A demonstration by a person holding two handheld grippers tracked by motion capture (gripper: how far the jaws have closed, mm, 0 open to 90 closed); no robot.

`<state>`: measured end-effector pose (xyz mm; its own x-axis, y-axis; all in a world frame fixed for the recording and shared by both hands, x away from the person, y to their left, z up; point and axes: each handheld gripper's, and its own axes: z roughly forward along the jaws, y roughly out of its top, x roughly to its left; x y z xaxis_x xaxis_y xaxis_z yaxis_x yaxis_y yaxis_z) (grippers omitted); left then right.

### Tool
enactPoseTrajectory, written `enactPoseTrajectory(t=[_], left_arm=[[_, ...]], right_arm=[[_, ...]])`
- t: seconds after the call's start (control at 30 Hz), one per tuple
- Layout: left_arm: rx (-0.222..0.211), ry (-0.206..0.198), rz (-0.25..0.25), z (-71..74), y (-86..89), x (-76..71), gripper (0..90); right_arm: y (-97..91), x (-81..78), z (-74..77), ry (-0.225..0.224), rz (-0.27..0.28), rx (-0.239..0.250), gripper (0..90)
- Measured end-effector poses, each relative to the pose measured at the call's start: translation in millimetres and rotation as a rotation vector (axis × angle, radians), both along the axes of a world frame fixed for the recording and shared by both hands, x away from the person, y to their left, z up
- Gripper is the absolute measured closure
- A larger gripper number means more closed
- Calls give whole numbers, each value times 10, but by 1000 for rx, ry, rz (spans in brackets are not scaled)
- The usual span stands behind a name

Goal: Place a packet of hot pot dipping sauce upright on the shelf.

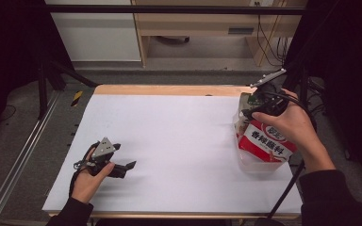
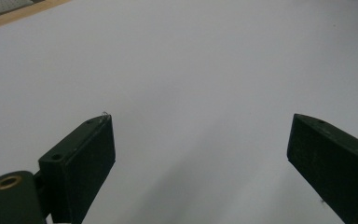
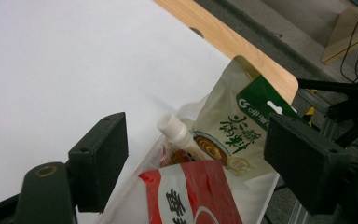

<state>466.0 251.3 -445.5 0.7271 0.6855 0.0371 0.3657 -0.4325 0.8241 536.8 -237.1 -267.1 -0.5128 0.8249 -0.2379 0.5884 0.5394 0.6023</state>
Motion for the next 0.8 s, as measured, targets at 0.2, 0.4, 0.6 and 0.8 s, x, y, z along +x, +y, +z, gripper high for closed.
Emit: enactPoseTrajectory(t=[0.2,0.4,0.6,0.8], left_arm=[[2,1,-2,-2,-2,1,77],[2,1,-1,-2,-2,1,77],[1,0,0,1,5,2,77],[0,0,2,5,13,3,77]], right_arm=[[87,-6,78,-53,-40,37,198],[225,-27,136,-97,-39,49,191],[417,-20,182,-135,-33,66,191],[664,-6,190,-185,-48,104,207]])
